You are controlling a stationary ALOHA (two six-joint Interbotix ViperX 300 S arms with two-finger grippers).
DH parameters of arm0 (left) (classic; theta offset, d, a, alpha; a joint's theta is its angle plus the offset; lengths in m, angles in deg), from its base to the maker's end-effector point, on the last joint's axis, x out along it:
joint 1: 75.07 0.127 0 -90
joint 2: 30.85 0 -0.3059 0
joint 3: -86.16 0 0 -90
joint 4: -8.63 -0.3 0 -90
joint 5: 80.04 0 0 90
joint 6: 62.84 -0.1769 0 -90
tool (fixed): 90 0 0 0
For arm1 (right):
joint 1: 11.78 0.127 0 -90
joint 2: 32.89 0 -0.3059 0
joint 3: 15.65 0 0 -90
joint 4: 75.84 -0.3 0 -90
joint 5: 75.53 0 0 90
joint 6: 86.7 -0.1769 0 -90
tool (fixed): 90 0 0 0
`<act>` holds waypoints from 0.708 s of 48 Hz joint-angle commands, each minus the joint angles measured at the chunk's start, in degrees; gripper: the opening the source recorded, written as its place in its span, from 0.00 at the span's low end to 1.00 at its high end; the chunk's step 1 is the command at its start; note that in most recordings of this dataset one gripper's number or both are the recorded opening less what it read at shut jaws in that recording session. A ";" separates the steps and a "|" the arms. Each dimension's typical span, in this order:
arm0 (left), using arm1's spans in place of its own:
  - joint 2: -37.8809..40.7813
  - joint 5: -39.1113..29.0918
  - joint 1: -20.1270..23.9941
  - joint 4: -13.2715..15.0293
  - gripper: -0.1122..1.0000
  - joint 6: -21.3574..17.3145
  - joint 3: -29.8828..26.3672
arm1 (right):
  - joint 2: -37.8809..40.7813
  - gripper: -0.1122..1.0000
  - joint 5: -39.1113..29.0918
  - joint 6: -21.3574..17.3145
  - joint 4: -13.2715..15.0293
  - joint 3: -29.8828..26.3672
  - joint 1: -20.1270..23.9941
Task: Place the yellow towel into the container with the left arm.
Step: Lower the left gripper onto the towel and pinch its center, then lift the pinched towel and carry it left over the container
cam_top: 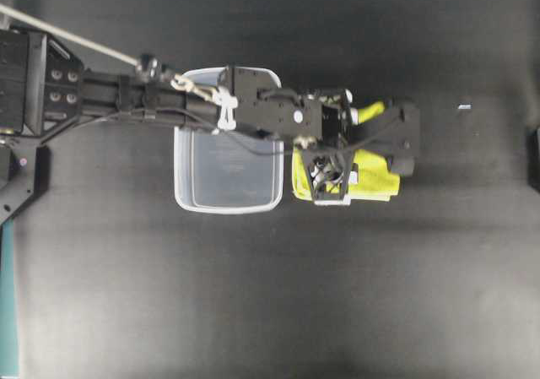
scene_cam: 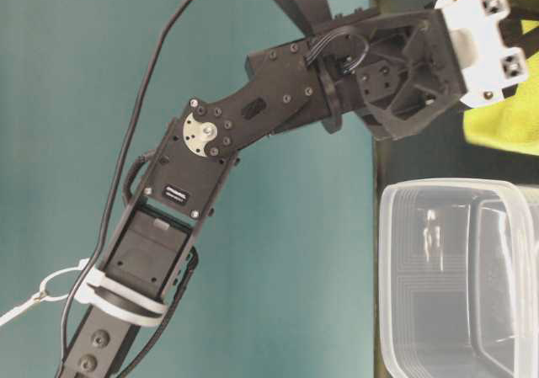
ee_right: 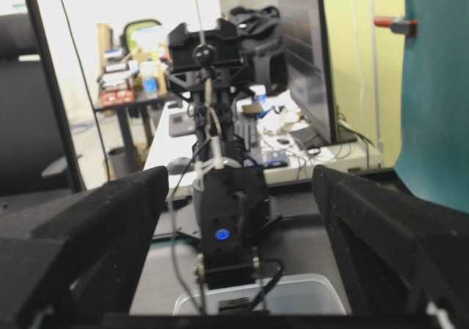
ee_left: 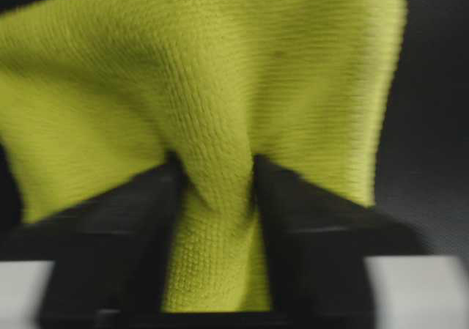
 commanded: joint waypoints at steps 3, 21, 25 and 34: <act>0.53 -0.35 -0.44 -0.18 0.24 -0.09 0.44 | 0.44 0.79 0.26 0.00 -0.18 -1.05 -0.18; -8.35 -6.86 -0.26 -0.18 0.16 0.00 -6.24 | 0.35 0.79 0.26 0.09 -0.18 -1.05 -0.18; -12.30 -11.51 -0.26 -0.18 0.16 0.00 -8.61 | 0.18 0.79 0.26 0.09 -0.18 -1.05 -0.18; -21.36 -21.09 0.18 -0.26 0.16 0.00 -11.43 | 0.18 0.79 0.26 0.09 -0.18 -0.97 -0.09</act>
